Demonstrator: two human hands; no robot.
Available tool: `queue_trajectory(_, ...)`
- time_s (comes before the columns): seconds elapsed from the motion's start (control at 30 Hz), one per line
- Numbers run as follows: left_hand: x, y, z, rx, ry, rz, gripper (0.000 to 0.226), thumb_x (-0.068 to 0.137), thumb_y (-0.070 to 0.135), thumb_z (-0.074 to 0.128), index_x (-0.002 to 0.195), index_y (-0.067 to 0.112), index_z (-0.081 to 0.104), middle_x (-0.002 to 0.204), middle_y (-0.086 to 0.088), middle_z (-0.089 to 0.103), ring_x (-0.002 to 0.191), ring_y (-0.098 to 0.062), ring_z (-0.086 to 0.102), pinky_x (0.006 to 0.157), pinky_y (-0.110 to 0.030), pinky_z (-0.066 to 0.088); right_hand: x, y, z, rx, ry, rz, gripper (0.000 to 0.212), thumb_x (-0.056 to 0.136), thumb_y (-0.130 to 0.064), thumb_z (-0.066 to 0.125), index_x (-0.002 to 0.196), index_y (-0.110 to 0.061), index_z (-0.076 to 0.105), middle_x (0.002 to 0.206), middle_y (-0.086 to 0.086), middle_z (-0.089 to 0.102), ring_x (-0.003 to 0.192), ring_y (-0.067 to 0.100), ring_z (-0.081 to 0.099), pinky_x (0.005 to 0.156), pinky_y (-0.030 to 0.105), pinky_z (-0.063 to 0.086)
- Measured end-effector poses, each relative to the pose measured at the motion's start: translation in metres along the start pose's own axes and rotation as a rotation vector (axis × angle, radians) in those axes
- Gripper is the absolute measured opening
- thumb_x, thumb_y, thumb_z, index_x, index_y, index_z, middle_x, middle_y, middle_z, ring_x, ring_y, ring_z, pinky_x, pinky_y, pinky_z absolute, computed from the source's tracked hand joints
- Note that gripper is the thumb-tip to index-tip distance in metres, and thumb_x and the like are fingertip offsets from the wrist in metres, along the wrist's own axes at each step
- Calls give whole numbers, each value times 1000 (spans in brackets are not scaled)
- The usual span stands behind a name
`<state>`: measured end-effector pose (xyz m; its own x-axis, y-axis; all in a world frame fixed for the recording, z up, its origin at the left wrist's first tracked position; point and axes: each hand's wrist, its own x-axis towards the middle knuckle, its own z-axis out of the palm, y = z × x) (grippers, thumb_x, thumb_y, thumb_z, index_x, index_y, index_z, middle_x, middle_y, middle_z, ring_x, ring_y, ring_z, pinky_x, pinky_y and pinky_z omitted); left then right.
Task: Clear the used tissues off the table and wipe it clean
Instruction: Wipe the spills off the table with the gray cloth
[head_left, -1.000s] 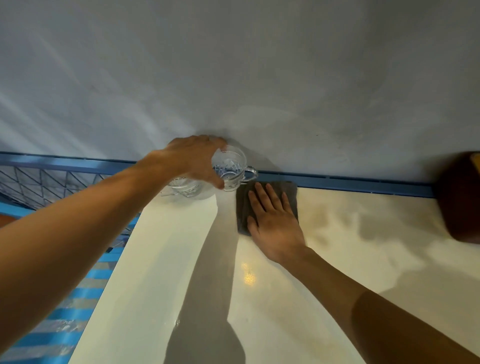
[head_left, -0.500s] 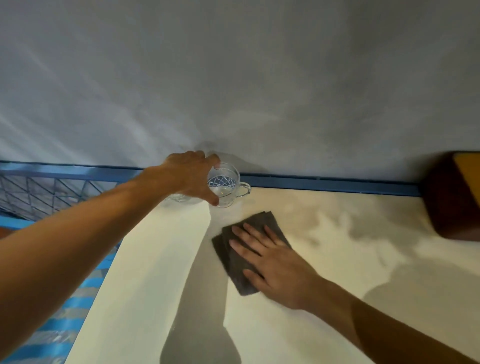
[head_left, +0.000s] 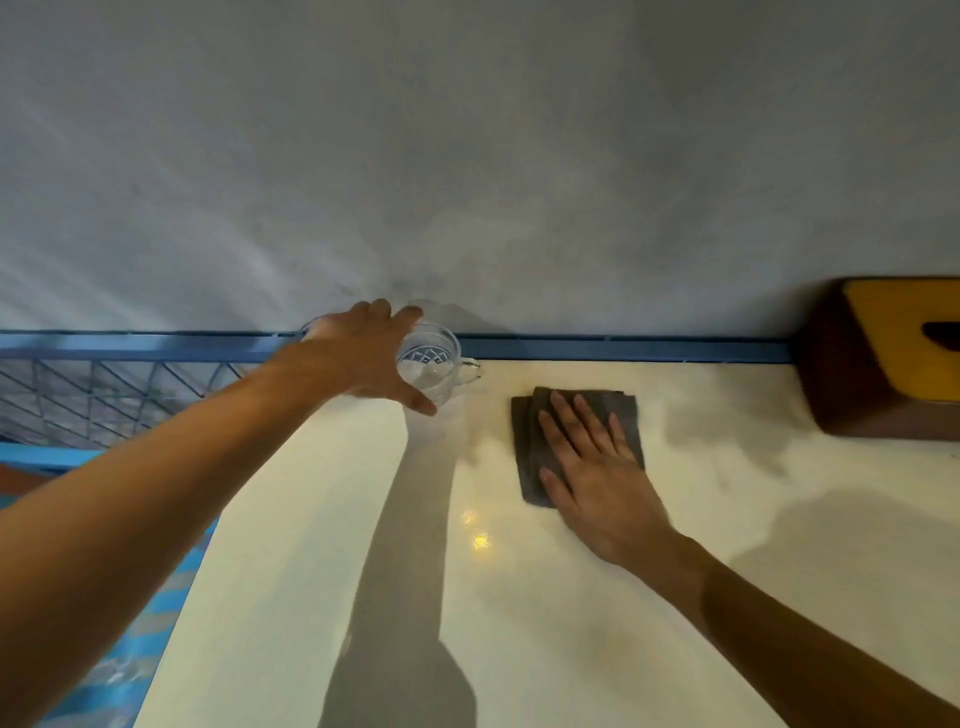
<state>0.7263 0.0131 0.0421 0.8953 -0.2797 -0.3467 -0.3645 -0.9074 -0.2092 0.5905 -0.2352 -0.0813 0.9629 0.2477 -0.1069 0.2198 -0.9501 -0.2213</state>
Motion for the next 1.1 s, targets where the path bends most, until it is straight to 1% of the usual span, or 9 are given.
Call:
queue_trajectory(0.07, -10, 0, -6, -65, 120, -13, 111, 58, 84, 62, 146, 28, 22, 137, -5, 46, 124, -27, 48, 92, -44, 47, -21, 1, 0, 6, -9, -56, 65, 95, -53, 6, 154, -28, -3, 162, -6, -9, 148, 14, -14, 122, 43, -1)
queue_trajectory(0.2, -42, 24, -12, -375, 445, 20, 74, 75, 69, 62, 135, 28, 43, 132, 0, 53, 118, -25, 52, 89, -42, 47, -64, 26, -3, 5, -28, -104, 60, 100, -50, 15, 154, -31, -6, 160, -12, -17, 145, 7, -22, 119, 37, -10)
queue_trajectory(0.3, -64, 79, -1, -512, 494, 177, 51, 81, 58, 52, 122, 28, 55, 121, 6, 59, 106, -18, 58, 78, -31, 46, -77, 59, -9, 13, -16, -25, 61, 99, -51, 16, 153, -34, -6, 160, -15, -16, 145, 5, -21, 120, 38, -7)
queue_trajectory(0.4, -72, 136, 21, -580, 426, 242, 26, 87, 39, 59, 111, 30, 60, 106, 9, 64, 87, -10, 59, 70, -25, 44, -80, 84, -14, 33, -6, 85, 65, 93, -57, 8, 152, -35, -9, 159, -17, -17, 144, 3, -22, 121, 37, -8)
queue_trajectory(0.53, -70, 194, 34, -972, 257, 84, 7, 87, 24, 63, 88, 30, 66, 64, 9, 54, 59, -9, 50, 60, -22, 43, -106, 109, -15, 45, 15, 170, 67, 91, -58, 5, 152, -35, -7, 158, -19, -18, 145, 3, -21, 119, 34, -9)
queue_trajectory(0.63, -66, 231, 29, -1153, 157, 53, 13, 88, 19, 63, 83, 28, 68, 70, 4, 63, 66, -11, 59, 62, -15, 46, -135, 136, -20, 77, 26, 221, 68, 90, -58, 6, 153, -35, -3, 158, -19, -17, 145, 4, -20, 120, 35, -9)
queue_trajectory(0.83, -69, 290, 25, -1201, 91, 38, 15, 85, 12, 61, 79, 23, 69, 65, 6, 61, 58, -5, 53, 58, -12, 40, -197, 207, -34, 86, 41, 338, 69, 88, -61, 3, 151, -35, -4, 158, -17, -15, 145, 3, -21, 121, 35, -9)
queue_trajectory(0.97, -65, 320, 11, -1263, 94, 25, 14, 87, 11, 61, 82, 20, 70, 74, 3, 65, 66, -9, 56, 60, -12, 41, -220, 247, -44, 107, 61, 406, 70, 87, -62, 7, 151, -36, -2, 158, -16, -14, 146, 5, -19, 119, 34, -11)
queue_trajectory(1.1, -50, 349, -17, -1396, 99, -5, 11, 92, 21, 60, 92, 18, 71, 85, 5, 66, 77, -8, 58, 68, -20, 45, -222, 258, -51, 115, 76, 414, 62, 99, -51, 29, 152, -36, 2, 159, -15, -10, 146, 7, -16, 119, 34, -12)
